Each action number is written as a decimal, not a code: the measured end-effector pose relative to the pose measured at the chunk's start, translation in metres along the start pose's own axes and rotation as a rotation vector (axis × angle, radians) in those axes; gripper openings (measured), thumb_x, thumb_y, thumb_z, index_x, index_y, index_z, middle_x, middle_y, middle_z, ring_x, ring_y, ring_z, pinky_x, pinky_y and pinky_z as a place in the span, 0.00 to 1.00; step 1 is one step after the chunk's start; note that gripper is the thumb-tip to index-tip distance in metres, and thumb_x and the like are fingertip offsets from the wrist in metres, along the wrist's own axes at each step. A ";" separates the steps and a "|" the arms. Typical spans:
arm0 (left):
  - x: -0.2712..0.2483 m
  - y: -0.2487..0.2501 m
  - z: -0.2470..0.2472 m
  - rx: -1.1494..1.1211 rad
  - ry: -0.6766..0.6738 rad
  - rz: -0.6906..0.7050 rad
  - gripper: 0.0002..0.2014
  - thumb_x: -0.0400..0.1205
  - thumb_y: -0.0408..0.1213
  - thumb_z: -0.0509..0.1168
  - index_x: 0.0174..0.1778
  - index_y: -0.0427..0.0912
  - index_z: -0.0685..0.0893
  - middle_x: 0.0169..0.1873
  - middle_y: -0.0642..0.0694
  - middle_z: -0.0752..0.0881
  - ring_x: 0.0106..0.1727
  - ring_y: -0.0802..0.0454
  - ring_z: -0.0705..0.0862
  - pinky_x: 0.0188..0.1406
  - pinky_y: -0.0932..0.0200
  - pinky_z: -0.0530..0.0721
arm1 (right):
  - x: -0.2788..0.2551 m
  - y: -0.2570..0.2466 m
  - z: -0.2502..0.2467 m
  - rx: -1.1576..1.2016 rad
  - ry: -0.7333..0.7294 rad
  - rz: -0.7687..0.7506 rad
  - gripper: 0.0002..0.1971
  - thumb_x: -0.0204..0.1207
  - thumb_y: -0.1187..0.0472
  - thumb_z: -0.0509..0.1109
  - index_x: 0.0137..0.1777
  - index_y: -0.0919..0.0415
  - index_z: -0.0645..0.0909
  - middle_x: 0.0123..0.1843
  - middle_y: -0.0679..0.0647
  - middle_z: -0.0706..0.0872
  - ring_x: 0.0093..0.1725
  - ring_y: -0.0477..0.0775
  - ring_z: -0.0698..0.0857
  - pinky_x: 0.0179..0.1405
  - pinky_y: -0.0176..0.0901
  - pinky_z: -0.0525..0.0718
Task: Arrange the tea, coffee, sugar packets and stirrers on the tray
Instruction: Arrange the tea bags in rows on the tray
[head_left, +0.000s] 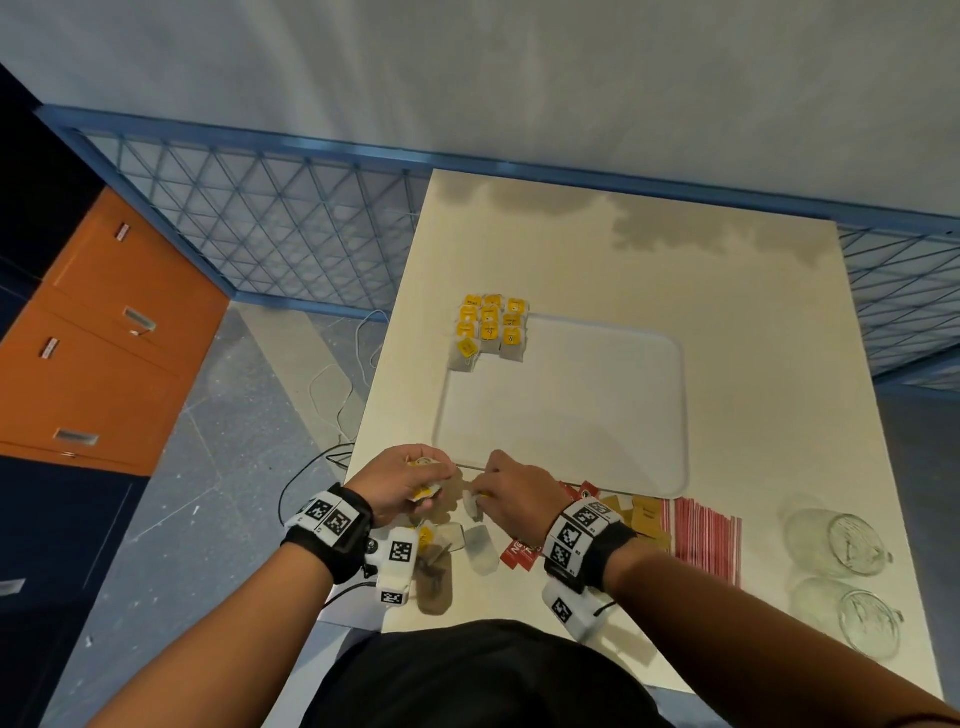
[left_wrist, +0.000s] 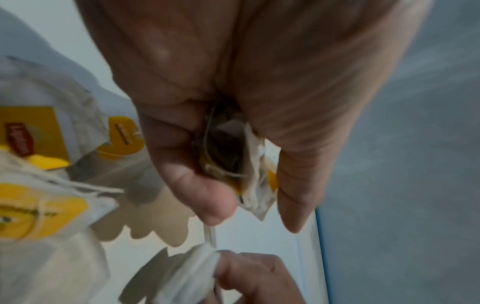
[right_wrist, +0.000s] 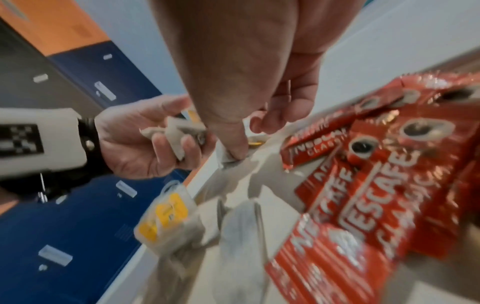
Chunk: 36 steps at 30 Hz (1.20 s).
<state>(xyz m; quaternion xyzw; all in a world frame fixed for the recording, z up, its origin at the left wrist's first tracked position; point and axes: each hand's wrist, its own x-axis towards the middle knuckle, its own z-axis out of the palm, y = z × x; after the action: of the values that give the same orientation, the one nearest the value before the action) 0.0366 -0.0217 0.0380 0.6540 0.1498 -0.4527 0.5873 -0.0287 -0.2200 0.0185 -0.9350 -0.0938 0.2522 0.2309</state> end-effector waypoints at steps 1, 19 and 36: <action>-0.001 0.003 0.002 0.016 0.003 0.007 0.10 0.81 0.34 0.74 0.55 0.34 0.87 0.32 0.39 0.85 0.25 0.48 0.79 0.22 0.64 0.75 | -0.002 0.000 -0.006 0.033 0.016 -0.001 0.12 0.86 0.53 0.62 0.55 0.49 0.89 0.56 0.49 0.75 0.41 0.60 0.84 0.40 0.51 0.81; 0.000 0.016 0.018 0.062 -0.105 0.110 0.13 0.83 0.39 0.72 0.57 0.33 0.88 0.44 0.39 0.87 0.37 0.48 0.83 0.26 0.61 0.78 | -0.008 0.006 -0.041 0.335 0.325 -0.026 0.13 0.87 0.56 0.64 0.66 0.49 0.87 0.59 0.47 0.79 0.50 0.46 0.82 0.47 0.38 0.78; 0.013 0.033 0.031 -0.163 -0.154 0.145 0.10 0.85 0.32 0.67 0.61 0.37 0.86 0.45 0.43 0.89 0.36 0.52 0.84 0.23 0.65 0.77 | 0.005 0.008 -0.057 1.314 0.265 0.350 0.17 0.87 0.46 0.66 0.57 0.57 0.91 0.52 0.60 0.93 0.38 0.51 0.84 0.37 0.41 0.83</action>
<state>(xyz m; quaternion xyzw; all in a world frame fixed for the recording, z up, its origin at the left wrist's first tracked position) 0.0547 -0.0629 0.0526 0.5765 0.0927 -0.4444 0.6794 0.0054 -0.2475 0.0560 -0.6255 0.2596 0.1737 0.7149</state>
